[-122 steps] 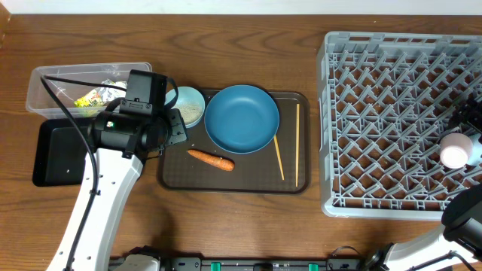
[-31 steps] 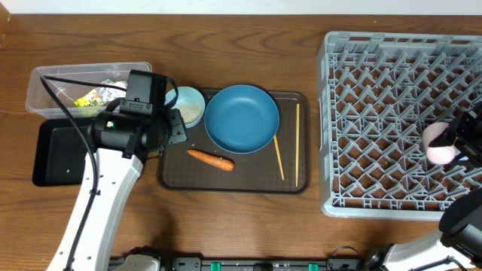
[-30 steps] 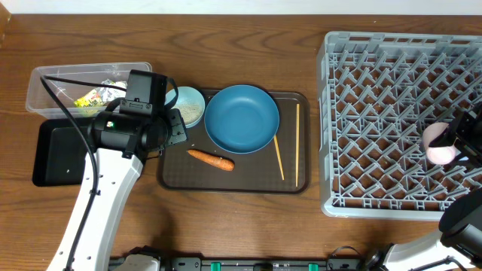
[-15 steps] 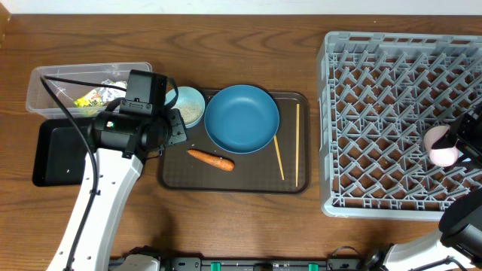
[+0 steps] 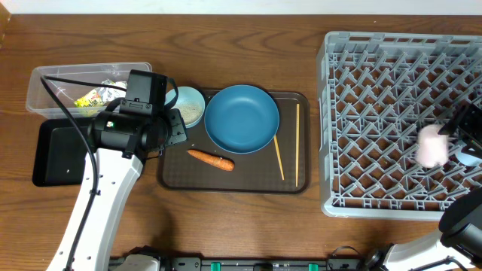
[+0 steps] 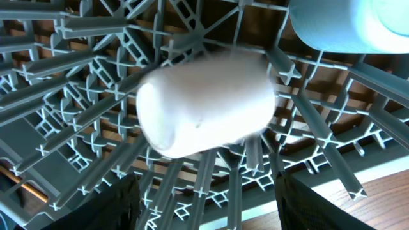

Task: Sort waste into correct bins and load items into the dishwasher rack
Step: 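Lower the pink cup upside down into the rack with right gripper, then open the right gripper and lift it off the pink cup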

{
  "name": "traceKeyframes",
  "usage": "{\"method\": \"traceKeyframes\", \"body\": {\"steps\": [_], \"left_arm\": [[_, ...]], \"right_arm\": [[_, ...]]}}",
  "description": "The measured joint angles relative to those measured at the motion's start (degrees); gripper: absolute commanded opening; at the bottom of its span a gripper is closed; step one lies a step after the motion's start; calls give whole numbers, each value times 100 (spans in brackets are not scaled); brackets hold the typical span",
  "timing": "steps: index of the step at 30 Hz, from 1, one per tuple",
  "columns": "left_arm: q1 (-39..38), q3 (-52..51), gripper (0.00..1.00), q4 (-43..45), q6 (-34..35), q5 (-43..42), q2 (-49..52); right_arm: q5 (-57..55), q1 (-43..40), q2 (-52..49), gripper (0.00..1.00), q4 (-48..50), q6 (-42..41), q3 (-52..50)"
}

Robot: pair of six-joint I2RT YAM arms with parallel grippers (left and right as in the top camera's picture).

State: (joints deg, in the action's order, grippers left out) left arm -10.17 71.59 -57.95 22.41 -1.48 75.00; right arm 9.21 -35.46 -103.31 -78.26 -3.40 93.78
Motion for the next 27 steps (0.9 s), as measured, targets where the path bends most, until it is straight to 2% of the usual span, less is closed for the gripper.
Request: {"method": "traceKeyframes", "body": {"steps": [13,16,21,25,27], "left_arm": [[0,0,50,2,0,2,0],[0,0,50,2,0,2,0],[0,0,50,2,0,0,0],[0,0,50,2,0,0,0],[0,0,50,0,0,0,0]], "right_arm": [[295,2,219,66,-81,-2,2],[437,20,656,37,203,96,39],[688,356,1351,31,739,282,280],[785,817,1325,4,828,407,315],[787,986,1150,3,835,413,315]]}}
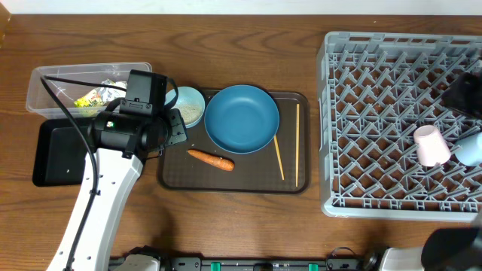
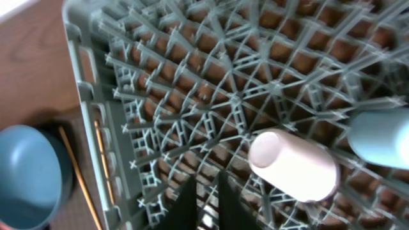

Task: Sort waste into correct bins and load items into the dishwasher rack
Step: 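Open the right gripper and lift it off the pink cup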

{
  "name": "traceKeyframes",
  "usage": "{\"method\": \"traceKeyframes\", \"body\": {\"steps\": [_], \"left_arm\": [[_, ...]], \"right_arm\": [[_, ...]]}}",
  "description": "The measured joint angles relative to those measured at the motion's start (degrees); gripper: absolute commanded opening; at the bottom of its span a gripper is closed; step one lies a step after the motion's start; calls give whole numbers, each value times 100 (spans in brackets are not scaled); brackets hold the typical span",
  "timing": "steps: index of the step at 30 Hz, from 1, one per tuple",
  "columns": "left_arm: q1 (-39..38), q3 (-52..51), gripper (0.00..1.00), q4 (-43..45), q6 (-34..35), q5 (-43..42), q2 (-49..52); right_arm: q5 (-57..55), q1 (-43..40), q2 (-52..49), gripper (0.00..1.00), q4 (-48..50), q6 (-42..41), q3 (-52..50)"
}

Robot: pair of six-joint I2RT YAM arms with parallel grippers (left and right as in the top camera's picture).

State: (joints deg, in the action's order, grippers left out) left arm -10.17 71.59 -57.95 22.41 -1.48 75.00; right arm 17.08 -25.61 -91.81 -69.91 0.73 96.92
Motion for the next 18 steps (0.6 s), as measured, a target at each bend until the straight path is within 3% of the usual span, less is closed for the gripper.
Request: {"method": "traceKeyframes", "body": {"steps": [8,18], "left_arm": [[0,0,50,-2,0,0,0],[0,0,50,0,0,2,0]], "right_arm": [[-343,273,-960,1,-98,-52,-4],[-909,273,-1443,1,-291,-74,-20]]}}
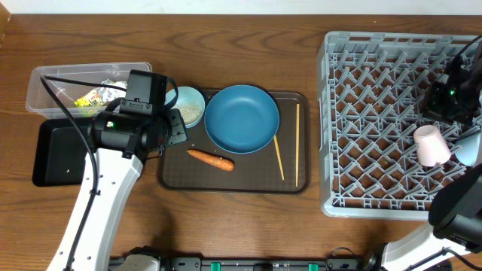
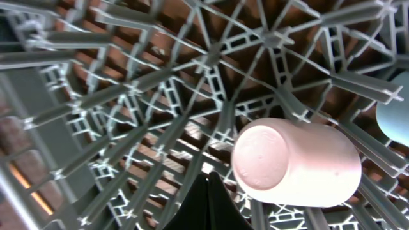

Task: Sort waste into correct bins and load items into the dishwasher rack
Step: 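Open the right gripper and lift it off the pink cup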

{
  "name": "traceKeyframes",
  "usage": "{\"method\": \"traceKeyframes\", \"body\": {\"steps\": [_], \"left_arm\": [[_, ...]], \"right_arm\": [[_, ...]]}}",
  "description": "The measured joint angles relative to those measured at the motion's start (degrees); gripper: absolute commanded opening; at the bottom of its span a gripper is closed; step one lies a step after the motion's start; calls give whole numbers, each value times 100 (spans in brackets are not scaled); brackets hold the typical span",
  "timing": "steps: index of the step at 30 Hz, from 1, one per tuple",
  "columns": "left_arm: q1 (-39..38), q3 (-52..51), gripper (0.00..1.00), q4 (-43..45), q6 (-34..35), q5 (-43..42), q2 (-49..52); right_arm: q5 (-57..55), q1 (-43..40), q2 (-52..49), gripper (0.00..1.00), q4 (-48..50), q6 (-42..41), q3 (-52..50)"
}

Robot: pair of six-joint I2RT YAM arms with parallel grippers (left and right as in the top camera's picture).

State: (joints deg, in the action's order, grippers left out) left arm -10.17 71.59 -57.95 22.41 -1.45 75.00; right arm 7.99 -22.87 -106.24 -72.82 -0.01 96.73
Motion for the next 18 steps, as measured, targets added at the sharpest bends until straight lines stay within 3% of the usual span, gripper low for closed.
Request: {"method": "traceKeyframes", "body": {"steps": [18], "left_arm": [[0,0,50,2,0,-2,0]], "right_arm": [[-723,-271,-26,1,133,-372,-782]]}}
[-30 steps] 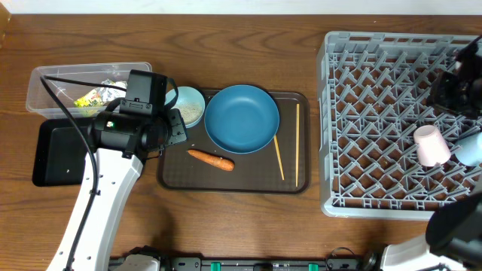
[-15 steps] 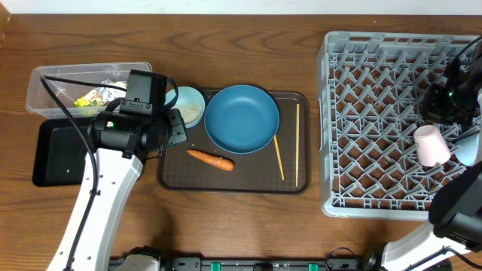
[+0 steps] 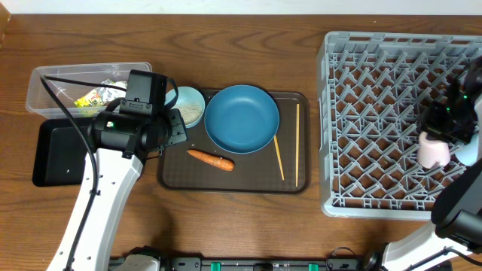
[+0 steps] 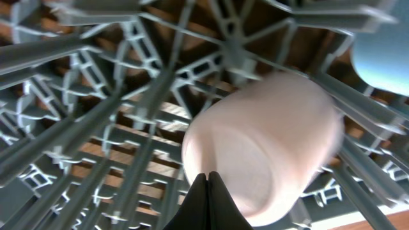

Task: Sort waste into correct bins and load items into the dishwasher rack
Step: 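Open the right gripper and lift it off the pink cup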

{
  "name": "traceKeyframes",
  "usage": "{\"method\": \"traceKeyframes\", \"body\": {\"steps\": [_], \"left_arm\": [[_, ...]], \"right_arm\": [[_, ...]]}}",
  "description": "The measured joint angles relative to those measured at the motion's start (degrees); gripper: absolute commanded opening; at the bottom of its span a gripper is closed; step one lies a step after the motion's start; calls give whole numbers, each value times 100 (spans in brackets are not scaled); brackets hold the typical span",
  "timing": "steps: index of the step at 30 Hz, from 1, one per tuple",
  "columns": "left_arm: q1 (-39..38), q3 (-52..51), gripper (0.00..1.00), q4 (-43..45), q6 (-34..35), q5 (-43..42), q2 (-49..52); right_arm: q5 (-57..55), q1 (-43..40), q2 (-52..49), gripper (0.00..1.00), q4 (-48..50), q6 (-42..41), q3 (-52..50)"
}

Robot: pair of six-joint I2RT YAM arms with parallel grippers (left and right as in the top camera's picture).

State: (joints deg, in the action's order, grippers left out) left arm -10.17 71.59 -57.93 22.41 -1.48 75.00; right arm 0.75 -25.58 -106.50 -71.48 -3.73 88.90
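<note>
A pink cup (image 3: 433, 150) (image 4: 262, 140) lies on its side in the grey dishwasher rack (image 3: 376, 113), beside a light blue cup (image 3: 472, 150) (image 4: 383, 38). My right gripper (image 3: 444, 117) (image 4: 208, 180) is shut and empty, its joined tips right at the pink cup's base. On the brown tray (image 3: 233, 181) lie a blue bowl (image 3: 242, 118), a carrot (image 3: 210, 159) and two chopsticks (image 3: 279, 156). My left gripper (image 3: 172, 126) hovers at the tray's left edge beside a small dish of rice (image 3: 190, 107); its jaws are hidden.
A clear container (image 3: 53, 86) holding wrappers stands at the far left, with a black bin (image 3: 56, 154) in front of it. The rack's raised walls and tines surround the right gripper.
My right gripper, still shut, has come down and nearer to the pink cup, so its tips now sit at the cup's base. The cup looks blurred. The left arm is unchanged.
First my right gripper was open just over the blurred pink cup in the rack. Then it was nearly shut and high up, away from the cup lying there. Later it was shut and close beside the cup, and now it touches the base.
</note>
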Motion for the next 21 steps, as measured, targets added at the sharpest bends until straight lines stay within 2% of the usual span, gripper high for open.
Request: {"method": "traceKeyframes", "body": {"steps": [12,21], "left_arm": [[0,0,50,0,0,2,0],[0,0,50,0,0,2,0]], "right_arm": [[122,-527,74,3,-424,-208,7],[76,-595,791,26,-446,-260,-26]]}}
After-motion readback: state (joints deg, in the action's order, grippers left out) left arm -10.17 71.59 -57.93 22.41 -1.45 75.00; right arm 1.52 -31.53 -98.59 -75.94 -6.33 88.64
